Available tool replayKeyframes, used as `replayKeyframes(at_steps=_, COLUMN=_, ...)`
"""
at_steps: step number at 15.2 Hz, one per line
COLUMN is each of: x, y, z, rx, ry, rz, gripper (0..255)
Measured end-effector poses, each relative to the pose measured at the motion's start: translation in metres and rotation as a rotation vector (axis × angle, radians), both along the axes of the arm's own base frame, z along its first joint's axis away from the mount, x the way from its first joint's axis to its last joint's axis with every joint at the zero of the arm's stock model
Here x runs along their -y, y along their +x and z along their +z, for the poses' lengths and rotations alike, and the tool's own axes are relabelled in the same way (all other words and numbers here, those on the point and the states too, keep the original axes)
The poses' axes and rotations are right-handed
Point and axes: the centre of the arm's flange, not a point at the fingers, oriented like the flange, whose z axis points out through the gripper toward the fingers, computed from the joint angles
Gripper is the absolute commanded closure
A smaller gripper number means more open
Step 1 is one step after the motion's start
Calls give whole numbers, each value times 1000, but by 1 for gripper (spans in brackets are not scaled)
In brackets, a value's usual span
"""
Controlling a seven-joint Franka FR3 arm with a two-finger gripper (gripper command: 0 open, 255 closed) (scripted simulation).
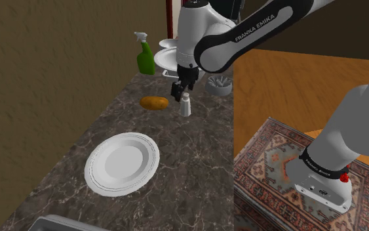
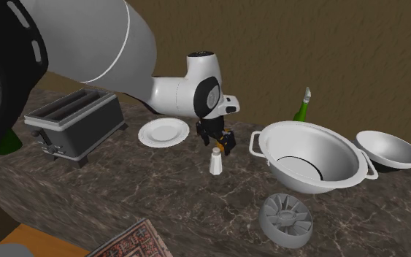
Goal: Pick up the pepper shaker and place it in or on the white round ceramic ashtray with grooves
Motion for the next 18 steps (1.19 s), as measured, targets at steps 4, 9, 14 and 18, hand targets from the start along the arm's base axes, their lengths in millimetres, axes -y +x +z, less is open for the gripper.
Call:
replayKeyframes(at_steps=4, x=1, y=2, z=-13, rx=0, ry=0, rz=0, gripper=0)
replayKeyframes(at_steps=9, x=1, y=2, z=-14, rx=0, ry=0, rz=0, gripper=0)
replayKeyframes(at_steps=14, x=1, y=2, z=-14, rx=1, ry=0, rz=1, gripper=255)
replayKeyframes(at_steps=18, x=1, y=2, z=-14, rx=1, ry=0, rz=1, gripper=255)
